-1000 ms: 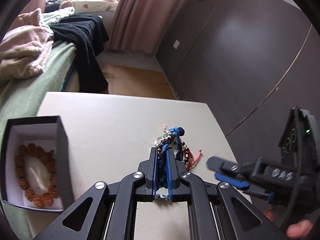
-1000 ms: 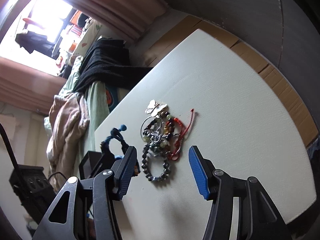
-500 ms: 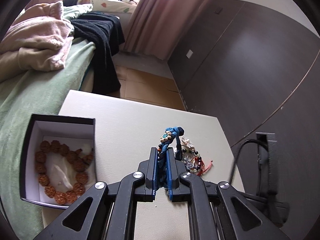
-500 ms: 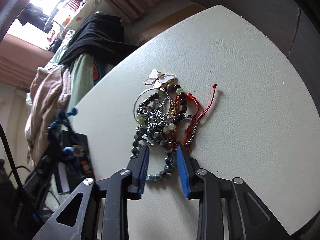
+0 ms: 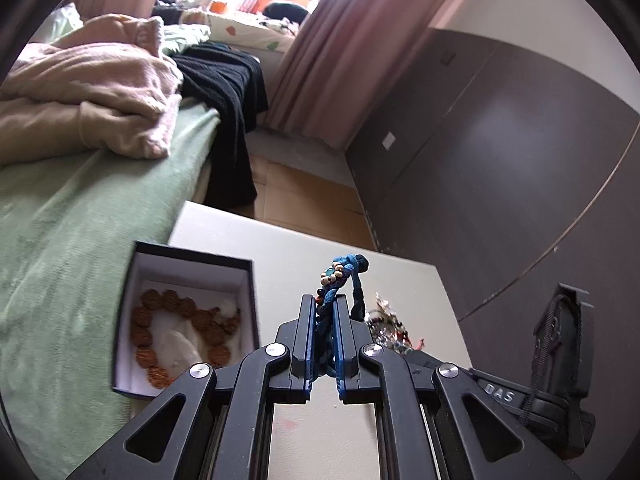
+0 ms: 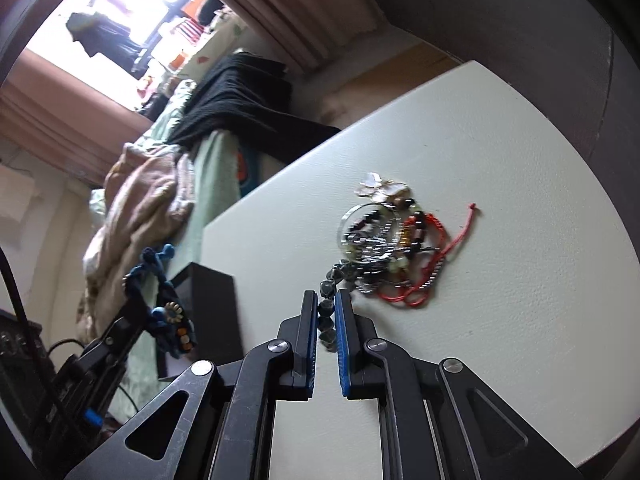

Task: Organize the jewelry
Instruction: 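Grasp the dark bead bracelet with the right tool while the left tool lifts the blue bracelet, then open both tools over the black box to drop both bracelets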

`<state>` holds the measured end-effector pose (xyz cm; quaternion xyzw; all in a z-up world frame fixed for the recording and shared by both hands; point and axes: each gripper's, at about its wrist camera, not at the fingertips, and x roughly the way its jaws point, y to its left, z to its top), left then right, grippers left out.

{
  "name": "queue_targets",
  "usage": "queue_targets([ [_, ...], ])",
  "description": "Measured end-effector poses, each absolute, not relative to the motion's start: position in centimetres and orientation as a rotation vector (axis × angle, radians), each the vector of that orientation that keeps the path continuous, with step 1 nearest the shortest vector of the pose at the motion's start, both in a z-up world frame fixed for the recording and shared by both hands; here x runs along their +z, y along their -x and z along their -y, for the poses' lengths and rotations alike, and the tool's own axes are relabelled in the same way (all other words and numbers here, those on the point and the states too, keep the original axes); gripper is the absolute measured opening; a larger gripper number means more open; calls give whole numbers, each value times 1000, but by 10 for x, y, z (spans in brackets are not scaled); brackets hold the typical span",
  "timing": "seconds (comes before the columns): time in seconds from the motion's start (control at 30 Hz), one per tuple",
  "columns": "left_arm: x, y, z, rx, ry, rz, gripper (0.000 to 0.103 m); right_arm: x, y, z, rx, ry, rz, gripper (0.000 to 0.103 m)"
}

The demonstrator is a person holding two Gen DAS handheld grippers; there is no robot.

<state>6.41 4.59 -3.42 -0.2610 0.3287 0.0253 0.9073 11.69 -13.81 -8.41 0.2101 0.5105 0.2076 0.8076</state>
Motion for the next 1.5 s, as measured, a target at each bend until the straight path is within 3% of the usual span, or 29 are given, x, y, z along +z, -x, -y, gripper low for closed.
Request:
queue_targets([
  [0.33, -26, -41, -89, 143, 646, -602, 8, -59, -96, 119, 584, -469, -983, 10],
  [0.37, -24, -39, -92, 154, 646, -595, 12, -57, -95, 117, 594, -468, -976, 10],
  [0.43, -21, -36, -98, 164, 644, -597, 37, -55, -94, 111, 612, -470, -969, 10],
  [0.47, -21, -34, -100, 168, 648, -594, 56, -55, -93, 109, 619, -473, -967, 10],
  [0.5, -20, -31, -103, 186, 651, -576, 63, -54, -93, 108, 629, -478, -965, 10],
  [1.13, -25, -14, -130, 238, 759, -598, 63, -27, -95, 26, 844, -479, -917, 11],
  [1.17, -25, -14, -129, 241, 751, -605, 63, -27, -96, 21, 846, -457, -924, 15],
  [1.27, -25, -15, -127, 246, 748, -610, 63, -35, -98, 18, 837, -454, -974, 55],
  [1.3, -26, -17, -125, 245, 748, -609, 63, -37, -97, 24, 817, -472, -966, 60],
  [1.5, -27, -34, -97, 176, 693, -666, 63, -35, -105, 63, 712, -469, -961, 60],
])
